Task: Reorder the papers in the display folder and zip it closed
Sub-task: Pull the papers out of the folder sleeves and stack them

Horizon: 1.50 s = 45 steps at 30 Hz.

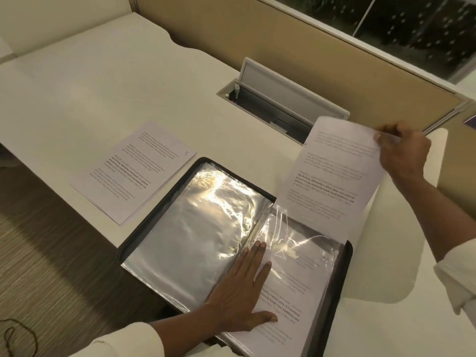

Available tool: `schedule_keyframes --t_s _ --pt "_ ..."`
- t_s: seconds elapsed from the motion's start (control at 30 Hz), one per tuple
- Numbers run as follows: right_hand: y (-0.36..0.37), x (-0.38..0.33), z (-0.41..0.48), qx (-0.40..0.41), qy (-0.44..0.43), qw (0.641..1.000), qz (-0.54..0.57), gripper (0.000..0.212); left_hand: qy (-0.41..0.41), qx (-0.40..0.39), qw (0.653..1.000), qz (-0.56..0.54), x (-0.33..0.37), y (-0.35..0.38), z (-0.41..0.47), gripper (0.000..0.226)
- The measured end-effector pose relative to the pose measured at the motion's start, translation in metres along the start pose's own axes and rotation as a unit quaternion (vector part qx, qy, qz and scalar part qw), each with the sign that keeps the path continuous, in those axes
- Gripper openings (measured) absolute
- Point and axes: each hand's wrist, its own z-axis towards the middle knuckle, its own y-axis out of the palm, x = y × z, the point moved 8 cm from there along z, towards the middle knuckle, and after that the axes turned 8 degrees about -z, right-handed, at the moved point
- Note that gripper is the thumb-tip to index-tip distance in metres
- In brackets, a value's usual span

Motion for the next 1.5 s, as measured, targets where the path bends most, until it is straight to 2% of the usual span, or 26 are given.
schedule_keyframes --t_s 0.17,0.3,0.4,0.47,0.53,0.63,0.7,0.73,0.8,0.87,1.03,1.2,1.37,1.5 --pt "-0.039 -0.029 0.002 0.049 -0.062 0.992 0.101 0.018 -0.01 0.0 0.999 -0.032 0.0 -0.003 0.002 0.109" --pt "-0.061 -0.061 -0.012 0.05 -0.132 0.983 0.117 0.018 -0.058 0.056 0.989 -0.124 -0.012 -0.016 0.013 0.082" --pt "-0.074 -0.092 -0.033 0.038 -0.203 0.971 0.117 0.015 -0.105 0.177 0.951 -0.232 -0.035 -0.054 0.029 0.061" --pt "-0.078 -0.111 -0.048 0.022 -0.244 0.963 0.109 0.014 -0.122 0.25 0.915 -0.292 -0.052 -0.086 0.041 0.061" --pt "-0.079 -0.128 -0.06 0.002 -0.27 0.957 0.102 0.013 -0.144 0.294 0.878 -0.348 -0.069 -0.116 0.05 0.071" --pt "-0.077 -0.152 -0.076 -0.032 -0.284 0.95 0.125 0.013 -0.183 0.293 0.837 -0.423 -0.086 -0.156 0.055 0.087" --pt "-0.071 -0.169 -0.083 -0.055 -0.284 0.944 0.159 0.015 -0.192 0.278 0.83 -0.444 -0.091 -0.179 0.053 0.082" --pt "-0.067 -0.177 -0.086 -0.067 -0.281 0.94 0.179 0.015 -0.191 0.272 0.829 -0.451 -0.094 -0.189 0.05 0.072" --pt "-0.052 -0.188 -0.087 -0.086 -0.258 0.935 0.226 0.016 -0.177 0.265 0.814 -0.485 -0.101 -0.203 0.04 0.046" --pt "-0.031 -0.195 -0.087 -0.1 -0.212 0.932 0.278 0.021 -0.168 0.266 0.79 -0.526 -0.11 -0.214 0.026 0.032" --pt "0.055 -0.197 -0.091 -0.128 -0.039 0.908 0.398 0.04 -0.213 0.304 0.735 -0.567 -0.157 -0.236 -0.02 0.027" --pt "0.15 -0.225 -0.139 -0.245 0.106 0.852 0.45 0.04 -0.274 0.322 0.7 -0.576 -0.228 -0.257 -0.059 0.026" --pt "0.214 -0.267 -0.201 -0.314 0.144 0.83 0.438 0.024 -0.328 0.31 0.715 -0.534 -0.307 -0.276 -0.082 0.03" --pt "0.258 -0.292 -0.242 -0.365 0.162 0.827 0.395 0.018 -0.363 0.283 0.762 -0.455 -0.366 -0.286 -0.086 0.029"
